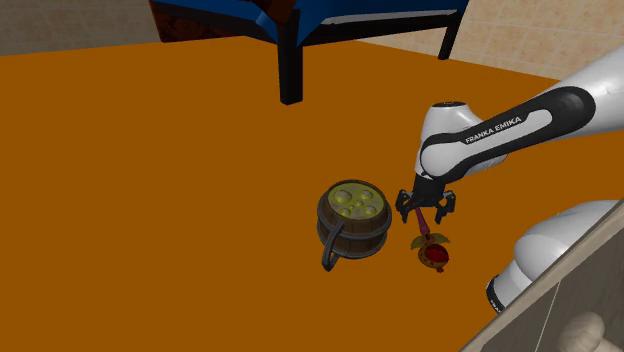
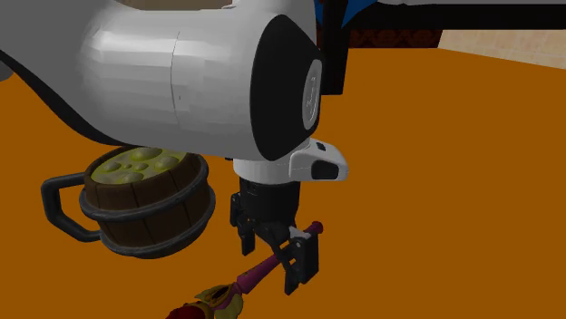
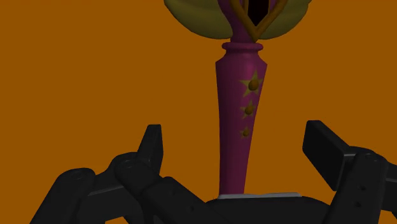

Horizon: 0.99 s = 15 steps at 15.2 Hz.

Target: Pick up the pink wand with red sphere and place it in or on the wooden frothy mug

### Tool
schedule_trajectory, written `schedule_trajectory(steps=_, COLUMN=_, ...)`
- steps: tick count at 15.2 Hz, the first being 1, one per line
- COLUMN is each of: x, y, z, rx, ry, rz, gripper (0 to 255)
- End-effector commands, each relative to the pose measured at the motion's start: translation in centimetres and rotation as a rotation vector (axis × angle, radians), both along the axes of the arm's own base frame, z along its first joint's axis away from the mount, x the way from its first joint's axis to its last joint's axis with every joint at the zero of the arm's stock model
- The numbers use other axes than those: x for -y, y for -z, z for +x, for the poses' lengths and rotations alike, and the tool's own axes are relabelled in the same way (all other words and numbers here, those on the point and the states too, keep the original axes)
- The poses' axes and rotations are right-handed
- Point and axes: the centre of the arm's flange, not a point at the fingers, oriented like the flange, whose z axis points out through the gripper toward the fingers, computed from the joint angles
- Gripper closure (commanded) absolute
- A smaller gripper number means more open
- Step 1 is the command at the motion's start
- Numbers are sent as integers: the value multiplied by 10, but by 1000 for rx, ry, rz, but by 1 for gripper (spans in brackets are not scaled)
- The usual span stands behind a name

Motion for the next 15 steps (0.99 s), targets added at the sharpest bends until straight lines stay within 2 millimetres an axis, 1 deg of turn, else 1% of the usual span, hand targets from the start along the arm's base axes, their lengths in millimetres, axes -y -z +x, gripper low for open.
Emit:
schedule_trajectory(steps=1, x=0, y=0, z=0, rx=0, ry=0, rz=0, gripper=255)
schedule_trajectory(steps=10, x=0, y=0, z=0, rx=0, ry=0, rz=0, gripper=255)
schedule_trajectory(steps=15, x=0, y=-26, z=0, rx=0, ry=0, rz=0, gripper=255)
